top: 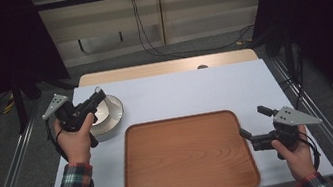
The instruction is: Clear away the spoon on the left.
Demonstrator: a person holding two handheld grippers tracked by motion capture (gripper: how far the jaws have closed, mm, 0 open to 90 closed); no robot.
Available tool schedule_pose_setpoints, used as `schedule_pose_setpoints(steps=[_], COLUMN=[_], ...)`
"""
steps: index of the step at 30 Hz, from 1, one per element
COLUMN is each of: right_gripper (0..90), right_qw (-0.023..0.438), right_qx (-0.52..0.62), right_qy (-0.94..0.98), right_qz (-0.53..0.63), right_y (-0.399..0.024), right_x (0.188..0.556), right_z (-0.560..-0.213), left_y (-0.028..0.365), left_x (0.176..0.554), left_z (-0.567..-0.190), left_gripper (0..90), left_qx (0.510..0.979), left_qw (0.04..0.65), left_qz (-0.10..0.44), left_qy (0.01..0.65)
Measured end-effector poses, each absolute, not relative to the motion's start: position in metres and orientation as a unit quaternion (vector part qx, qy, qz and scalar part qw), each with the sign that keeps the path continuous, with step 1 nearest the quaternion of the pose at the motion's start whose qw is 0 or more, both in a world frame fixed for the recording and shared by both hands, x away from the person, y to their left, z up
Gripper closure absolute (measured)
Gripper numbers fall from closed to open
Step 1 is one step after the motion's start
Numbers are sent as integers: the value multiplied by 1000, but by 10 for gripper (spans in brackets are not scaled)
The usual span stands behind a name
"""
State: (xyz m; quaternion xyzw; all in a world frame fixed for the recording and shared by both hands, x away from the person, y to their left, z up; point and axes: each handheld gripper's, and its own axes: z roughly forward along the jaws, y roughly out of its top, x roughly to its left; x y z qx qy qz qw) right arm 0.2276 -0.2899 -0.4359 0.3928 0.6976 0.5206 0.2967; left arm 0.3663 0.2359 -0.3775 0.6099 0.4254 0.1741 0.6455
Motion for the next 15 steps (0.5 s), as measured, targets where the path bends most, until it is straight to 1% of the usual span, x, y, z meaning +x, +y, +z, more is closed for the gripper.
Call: schedule_pose_setpoints(steps=[3, 5, 7, 11, 12, 15], right_gripper=[13, 13, 13, 13, 13, 14], right_qw=[296, 296, 295, 295, 295, 294], right_qx=[395, 394, 394, 393, 394, 393], right_qy=[697, 698, 698, 698, 698, 700], right_qz=[520, 519, 521, 521, 520, 518], right_y=[-289, -289, -289, -289, -289, -289], right_x=[228, 228, 228, 228, 228, 227], right_z=[-436, -436, -436, -436, -436, -436], left_y=[233, 229, 229, 222, 222, 219], left_x=[364, 362, 360, 358, 357, 355], left_z=[-377, -377, -377, -377, -377, -377], left_gripper=[852, 853, 852, 853, 853, 852], left_qx=[617, 611, 624, 623, 631, 633], left_qw=[646, 652, 647, 654, 648, 650], left_qz=[165, 159, 153, 136, 139, 130], left_qy=[418, 420, 412, 406, 403, 398])
